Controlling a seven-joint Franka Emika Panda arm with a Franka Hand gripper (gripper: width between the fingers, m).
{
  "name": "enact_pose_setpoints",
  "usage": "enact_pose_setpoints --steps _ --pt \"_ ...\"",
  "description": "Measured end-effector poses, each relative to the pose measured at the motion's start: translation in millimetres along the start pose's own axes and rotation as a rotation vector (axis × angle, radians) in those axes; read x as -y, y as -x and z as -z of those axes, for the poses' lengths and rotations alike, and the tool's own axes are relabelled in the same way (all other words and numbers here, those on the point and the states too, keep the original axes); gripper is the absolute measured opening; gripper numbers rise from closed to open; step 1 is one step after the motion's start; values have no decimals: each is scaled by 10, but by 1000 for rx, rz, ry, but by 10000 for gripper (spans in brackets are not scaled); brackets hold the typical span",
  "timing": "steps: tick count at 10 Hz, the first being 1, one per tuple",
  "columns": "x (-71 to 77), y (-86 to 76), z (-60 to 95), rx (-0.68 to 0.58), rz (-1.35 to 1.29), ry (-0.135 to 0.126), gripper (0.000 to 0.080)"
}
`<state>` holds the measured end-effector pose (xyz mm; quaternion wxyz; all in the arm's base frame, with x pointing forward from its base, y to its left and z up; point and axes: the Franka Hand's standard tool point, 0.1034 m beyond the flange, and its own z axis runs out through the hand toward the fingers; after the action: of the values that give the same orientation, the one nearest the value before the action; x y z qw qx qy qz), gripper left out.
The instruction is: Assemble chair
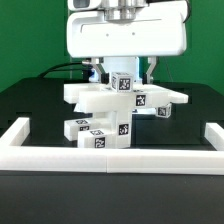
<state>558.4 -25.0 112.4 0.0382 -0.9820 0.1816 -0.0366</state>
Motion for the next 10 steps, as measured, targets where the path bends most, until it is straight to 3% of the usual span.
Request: enact_pose_setpoints --steps 2,4,7,8,9,10 --pt "9 -10 8 -2 139 3 648" --pt "-3 -30 20 -3 390 27 648" --pt "-74 -55 18 -11 592 33 645" --pt "-74 -55 18 -10 645 34 537" --pt "-72 -54 18 -10 632 33 537" --pt "-72 -54 18 -10 619 33 356"
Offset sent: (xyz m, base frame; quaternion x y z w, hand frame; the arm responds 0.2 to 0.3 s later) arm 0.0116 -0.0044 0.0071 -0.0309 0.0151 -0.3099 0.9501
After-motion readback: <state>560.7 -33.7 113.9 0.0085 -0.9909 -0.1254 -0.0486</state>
